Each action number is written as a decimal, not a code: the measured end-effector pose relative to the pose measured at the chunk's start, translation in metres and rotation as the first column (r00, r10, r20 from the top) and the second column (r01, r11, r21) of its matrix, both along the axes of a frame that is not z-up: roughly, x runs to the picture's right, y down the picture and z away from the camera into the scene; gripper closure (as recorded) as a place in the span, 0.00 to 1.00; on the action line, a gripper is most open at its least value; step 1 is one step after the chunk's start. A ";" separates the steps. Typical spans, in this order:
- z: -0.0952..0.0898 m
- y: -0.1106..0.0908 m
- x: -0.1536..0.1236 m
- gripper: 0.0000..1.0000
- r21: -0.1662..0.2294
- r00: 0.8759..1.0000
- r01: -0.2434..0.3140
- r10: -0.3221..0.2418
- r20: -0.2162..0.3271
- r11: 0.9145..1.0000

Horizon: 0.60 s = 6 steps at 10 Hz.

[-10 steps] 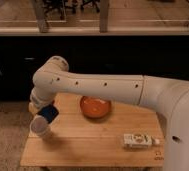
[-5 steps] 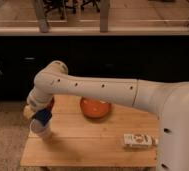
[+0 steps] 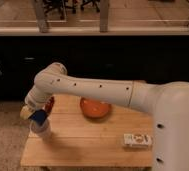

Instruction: Place the white sponge in the ceramic cup

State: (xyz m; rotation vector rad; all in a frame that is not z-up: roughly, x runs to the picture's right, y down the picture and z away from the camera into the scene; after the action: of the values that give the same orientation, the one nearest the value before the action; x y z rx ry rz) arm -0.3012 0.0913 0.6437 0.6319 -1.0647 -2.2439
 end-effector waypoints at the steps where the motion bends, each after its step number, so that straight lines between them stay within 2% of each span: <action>1: 0.001 0.000 -0.002 1.00 0.001 1.000 -0.001 0.001 0.012 1.000; 6: 0.004 0.008 -0.018 1.00 -0.004 0.998 0.012 -0.012 0.067 1.000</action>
State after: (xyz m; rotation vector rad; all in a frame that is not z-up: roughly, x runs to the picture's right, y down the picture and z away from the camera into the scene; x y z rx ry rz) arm -0.3189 0.0989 0.6472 0.7047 -1.1087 -2.2438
